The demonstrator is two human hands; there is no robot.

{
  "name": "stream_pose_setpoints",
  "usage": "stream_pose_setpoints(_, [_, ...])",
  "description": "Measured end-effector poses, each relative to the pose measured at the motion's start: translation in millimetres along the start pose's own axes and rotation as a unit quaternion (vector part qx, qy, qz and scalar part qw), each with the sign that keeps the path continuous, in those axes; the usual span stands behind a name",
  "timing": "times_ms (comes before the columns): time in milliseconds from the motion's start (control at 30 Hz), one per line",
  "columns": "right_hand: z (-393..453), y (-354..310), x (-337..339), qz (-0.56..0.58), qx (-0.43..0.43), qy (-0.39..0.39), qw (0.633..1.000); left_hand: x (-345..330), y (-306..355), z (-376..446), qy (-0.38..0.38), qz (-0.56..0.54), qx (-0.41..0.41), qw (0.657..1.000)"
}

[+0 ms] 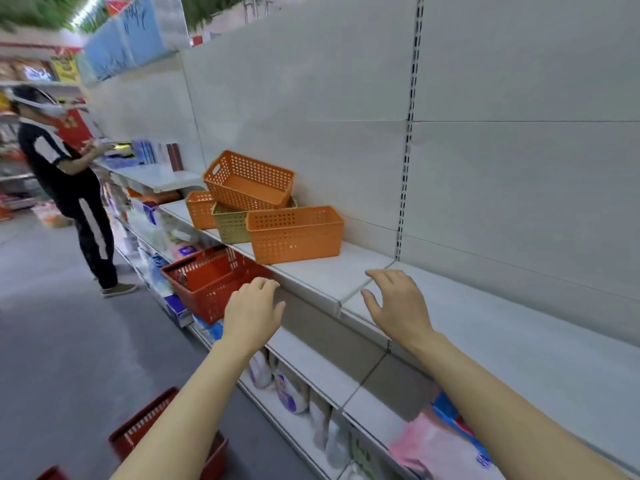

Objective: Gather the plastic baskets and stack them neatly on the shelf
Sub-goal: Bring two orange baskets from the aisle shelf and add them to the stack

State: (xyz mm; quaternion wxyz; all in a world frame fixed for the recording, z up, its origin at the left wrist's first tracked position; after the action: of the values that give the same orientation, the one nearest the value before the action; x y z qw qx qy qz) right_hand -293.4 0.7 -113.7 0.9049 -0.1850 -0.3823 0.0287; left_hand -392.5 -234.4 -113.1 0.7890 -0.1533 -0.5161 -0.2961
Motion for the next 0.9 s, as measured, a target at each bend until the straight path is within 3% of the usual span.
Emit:
stream_pose_setpoints(200, [58.0,-7.1,-52.8,0.010,0.025,-0.022,0.999,-22.0,-47.2,41.3,-0.004,0.000,0.053,0.999])
stream_pose_setpoints(533, [146.1,-27.7,-141.3,0.002,-0.010,-0.030,0.999,-38.7,-148.3,138.9,0.020,0.000,0.047,0.999])
stream_pose_setpoints(700, [188.4,-51.9,-181.3,-0.012,-0.036,-0.003,0.999,-42.9,-216.3,200.1,0.022,-0.011,0.027,0.999])
stream_pose_setpoints(900, [217.4,-73.3,-213.1,-0.043,-0.047,0.049,0.997,-23.6,-320.7,305.4,0.090,-0.037,0.058,0.994])
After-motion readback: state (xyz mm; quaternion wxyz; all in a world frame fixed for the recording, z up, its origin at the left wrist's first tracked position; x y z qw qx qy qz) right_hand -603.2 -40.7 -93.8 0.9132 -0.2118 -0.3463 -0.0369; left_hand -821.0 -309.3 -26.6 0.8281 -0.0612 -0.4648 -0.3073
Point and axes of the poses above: each hand's wrist, its own z-axis towards the middle knuckle, its own x-axis out of the back of the hand, y = z × x, the point moved 4 cm from there along z, towards the middle knuckle, and after that the axes turned 10 degrees about -x, right-handed, at the moved point
